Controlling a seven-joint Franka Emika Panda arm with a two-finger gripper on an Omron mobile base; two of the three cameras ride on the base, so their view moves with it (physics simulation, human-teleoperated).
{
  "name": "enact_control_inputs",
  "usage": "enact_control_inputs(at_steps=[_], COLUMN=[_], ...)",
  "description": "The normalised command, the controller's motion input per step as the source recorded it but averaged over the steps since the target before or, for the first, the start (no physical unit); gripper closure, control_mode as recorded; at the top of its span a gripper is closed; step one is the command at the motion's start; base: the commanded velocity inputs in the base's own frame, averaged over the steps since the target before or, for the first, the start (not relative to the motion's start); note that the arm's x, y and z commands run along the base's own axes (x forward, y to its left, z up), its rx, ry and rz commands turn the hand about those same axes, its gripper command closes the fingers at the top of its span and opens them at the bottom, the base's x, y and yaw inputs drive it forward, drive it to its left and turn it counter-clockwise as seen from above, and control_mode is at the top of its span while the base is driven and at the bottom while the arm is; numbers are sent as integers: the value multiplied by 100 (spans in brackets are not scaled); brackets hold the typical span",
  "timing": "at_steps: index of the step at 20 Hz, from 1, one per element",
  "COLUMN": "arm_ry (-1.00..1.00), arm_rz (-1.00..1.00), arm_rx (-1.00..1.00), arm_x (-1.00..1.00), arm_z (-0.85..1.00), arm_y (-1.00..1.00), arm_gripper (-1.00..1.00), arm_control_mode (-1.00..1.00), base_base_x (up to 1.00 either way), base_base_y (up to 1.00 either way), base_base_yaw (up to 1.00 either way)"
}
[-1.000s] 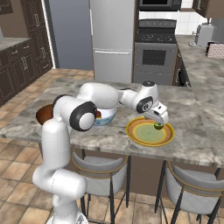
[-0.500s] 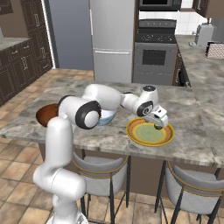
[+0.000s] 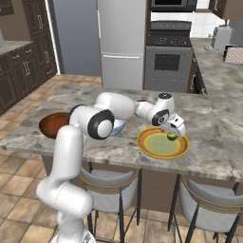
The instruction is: Take the fruits from the plate on the dining counter and place two fruits in each bowl.
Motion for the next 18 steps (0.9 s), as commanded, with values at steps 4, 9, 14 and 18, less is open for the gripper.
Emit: enact_control_inputs(at_steps=[4,9,14,18], arm_ry=[0,0,0,0], arm_rz=[0,0,0,0], arm_rx=[0,0,0,0], arm_x=[15,17,18,9], arm_z=[-16,-20,-13,-15], arm_y=[-14,-1,0,-8], arm_gripper=[-100,-100,-100,-100], arm_control_mode=[-100,-100,-100,-100], base_base_x=[0,0,0,0], base_base_y=[0,0,0,0], base_base_yaw=[0,0,0,0])
